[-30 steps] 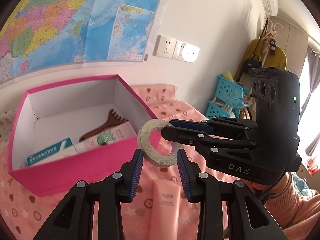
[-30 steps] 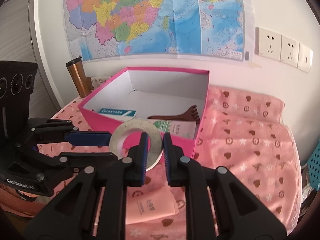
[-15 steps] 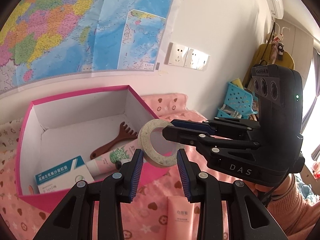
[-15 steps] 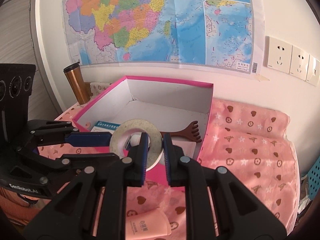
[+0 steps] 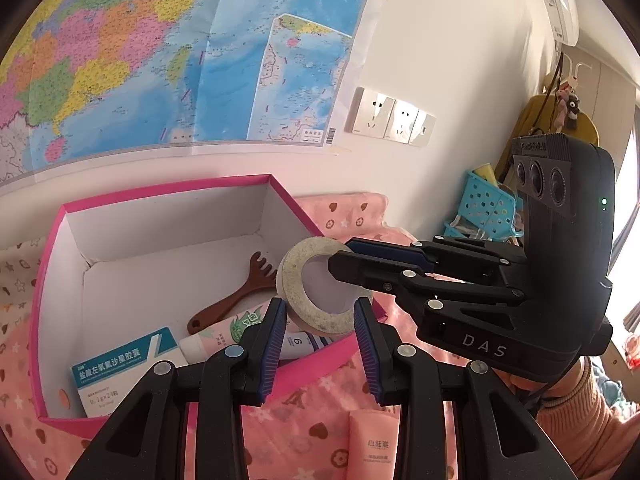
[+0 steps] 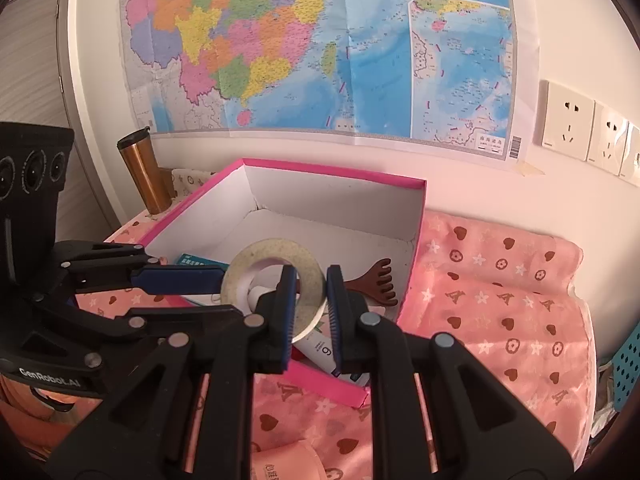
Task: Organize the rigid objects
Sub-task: 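Carry the tape roll over the magenta box with the right gripper, then lower the tape roll into the box and open the right gripper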
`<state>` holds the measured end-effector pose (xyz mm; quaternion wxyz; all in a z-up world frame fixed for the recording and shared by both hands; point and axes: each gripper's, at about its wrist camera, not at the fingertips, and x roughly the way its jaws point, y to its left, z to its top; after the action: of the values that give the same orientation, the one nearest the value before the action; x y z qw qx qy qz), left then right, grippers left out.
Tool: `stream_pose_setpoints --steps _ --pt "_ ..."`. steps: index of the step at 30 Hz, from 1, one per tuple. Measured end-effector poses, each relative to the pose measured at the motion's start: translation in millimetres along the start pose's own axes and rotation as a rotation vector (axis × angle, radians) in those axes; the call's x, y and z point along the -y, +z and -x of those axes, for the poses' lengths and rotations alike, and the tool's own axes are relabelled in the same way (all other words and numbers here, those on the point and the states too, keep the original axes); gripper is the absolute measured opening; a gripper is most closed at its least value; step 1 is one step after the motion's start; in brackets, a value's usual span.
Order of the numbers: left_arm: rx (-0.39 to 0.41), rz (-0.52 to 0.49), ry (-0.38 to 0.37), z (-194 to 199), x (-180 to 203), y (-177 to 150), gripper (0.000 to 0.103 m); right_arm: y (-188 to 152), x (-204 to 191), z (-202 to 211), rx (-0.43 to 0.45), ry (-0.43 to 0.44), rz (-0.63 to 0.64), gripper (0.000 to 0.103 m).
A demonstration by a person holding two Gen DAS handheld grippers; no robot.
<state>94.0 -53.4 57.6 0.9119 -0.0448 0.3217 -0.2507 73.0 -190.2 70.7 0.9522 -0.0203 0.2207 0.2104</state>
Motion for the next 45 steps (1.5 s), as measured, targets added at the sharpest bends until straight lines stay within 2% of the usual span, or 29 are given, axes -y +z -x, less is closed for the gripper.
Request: stream_pose_setpoints --steps 33,45 --pt "-0.028 0.022 0.04 -17 -9 5 0.034 13 8 -14 -0.008 -0.004 0.006 0.017" --pt "-0.074 0.044 0.047 -37 -16 6 0.034 19 14 -27 -0.029 -0.004 0.001 0.017"
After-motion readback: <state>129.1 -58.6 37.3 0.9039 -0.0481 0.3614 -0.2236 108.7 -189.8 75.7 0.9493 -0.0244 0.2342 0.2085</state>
